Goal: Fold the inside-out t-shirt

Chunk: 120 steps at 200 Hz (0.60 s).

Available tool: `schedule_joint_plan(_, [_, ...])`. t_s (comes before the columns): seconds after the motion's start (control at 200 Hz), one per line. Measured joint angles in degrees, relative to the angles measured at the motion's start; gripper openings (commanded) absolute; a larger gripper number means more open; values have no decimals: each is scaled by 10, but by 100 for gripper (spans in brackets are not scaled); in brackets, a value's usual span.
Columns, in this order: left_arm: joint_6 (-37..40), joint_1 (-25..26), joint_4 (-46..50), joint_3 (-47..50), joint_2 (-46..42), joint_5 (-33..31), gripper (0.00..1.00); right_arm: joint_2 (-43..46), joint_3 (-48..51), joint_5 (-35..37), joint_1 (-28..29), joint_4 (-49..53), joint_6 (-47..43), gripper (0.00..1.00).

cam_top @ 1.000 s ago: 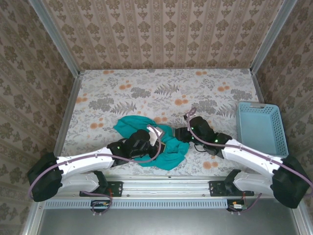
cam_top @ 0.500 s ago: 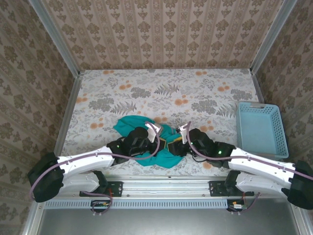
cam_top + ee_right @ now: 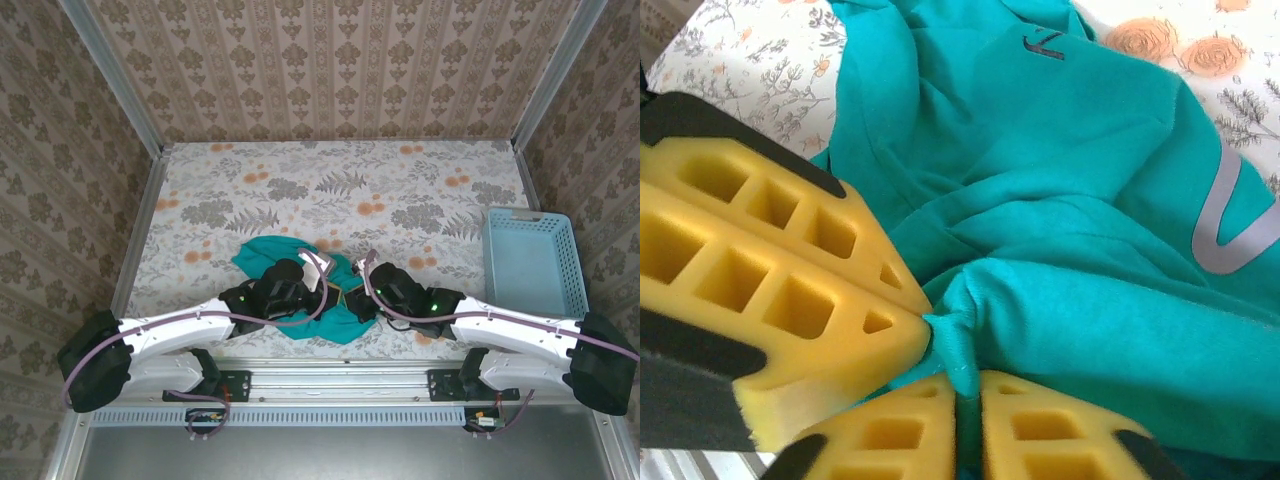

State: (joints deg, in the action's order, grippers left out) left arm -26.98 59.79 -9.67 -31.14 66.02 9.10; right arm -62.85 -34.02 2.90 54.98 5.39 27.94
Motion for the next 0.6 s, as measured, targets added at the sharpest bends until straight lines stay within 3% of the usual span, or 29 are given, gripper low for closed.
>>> schedule_joint_plan(0.06, [0,0,3,0,0,-1,13,3,-3,5,0,8,-5,0])
schedule_joint_plan(0.38, [9,-7,83,-4,-54,-59,41,124,-55,104,2,165,-38,0])
schedule_joint_plan(0.495, [13,-9,89,-4,-61,-65,51,146,-68,113,2,204,-42,0])
schedule_joint_plan(0.6, [24,6,90,-4,-56,-67,67,138,-75,103,2,213,-42,0])
